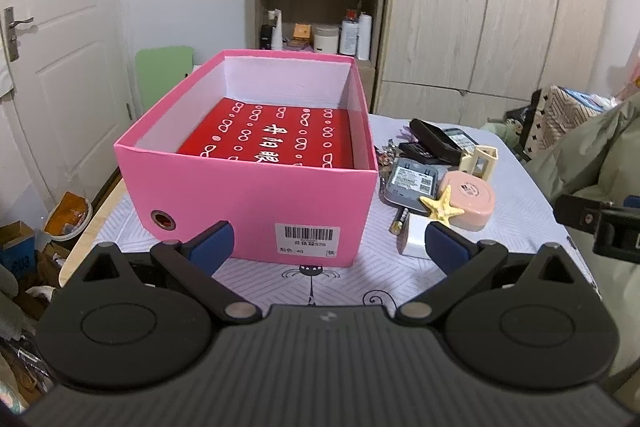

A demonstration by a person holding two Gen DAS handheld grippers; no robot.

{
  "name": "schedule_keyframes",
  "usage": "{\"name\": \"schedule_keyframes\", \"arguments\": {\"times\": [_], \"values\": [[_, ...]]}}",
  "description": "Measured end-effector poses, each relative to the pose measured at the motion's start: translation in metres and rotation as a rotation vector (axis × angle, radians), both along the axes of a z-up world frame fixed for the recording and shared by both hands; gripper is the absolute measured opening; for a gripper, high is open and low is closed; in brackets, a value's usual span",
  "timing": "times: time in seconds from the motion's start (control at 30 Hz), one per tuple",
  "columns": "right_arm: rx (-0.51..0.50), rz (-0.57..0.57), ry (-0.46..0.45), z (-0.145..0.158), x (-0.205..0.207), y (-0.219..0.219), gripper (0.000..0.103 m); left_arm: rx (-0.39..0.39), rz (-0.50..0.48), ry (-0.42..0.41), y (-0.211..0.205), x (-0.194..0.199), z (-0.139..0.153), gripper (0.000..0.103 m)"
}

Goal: Organize rigid objects
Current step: 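Clamp the pink box side wall with the left tool while the right tool grasps the white charger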

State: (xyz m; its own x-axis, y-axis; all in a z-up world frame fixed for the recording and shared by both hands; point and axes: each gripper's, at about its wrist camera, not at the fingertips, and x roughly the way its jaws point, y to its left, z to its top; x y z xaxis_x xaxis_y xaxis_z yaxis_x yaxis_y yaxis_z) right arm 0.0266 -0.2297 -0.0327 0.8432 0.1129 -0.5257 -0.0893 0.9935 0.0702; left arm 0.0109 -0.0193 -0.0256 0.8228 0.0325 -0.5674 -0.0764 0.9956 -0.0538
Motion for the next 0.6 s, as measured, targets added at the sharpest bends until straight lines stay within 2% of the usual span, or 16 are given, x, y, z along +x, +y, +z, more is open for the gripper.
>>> {"name": "schedule_keyframes", "arguments": {"times": [0.1, 0.2, 0.33, 0.47, 0.6], "values": [[0.013, 0.022, 0.005, -0.001, 0.000, -0.001, 0.103, -0.011, -0.076, 0.041, 0.002, 0.001, 0.007, 0.103], [0.062, 0.086, -0.010, -0.002, -0.001, -0.006, 0.103, -0.005, -0.116, 0.037, 0.007, -0.002, 0.020, 0.103], [0.123, 0.222, -0.116, -0.003, -0.005, -0.013, 0.103, 0.031, -0.168, 0.055, 0.017, 0.000, 0.035, 0.103], [0.098, 0.271, -0.159, 0.000, 0.001, -0.010, 0.103, 0.114, -0.212, 0.097, 0.027, 0.014, 0.045, 0.103], [0.068, 0.305, -0.148, 0.003, 0.011, -0.004, 0.103, 0.193, -0.236, 0.131, 0.044, 0.031, 0.057, 0.103]]}}
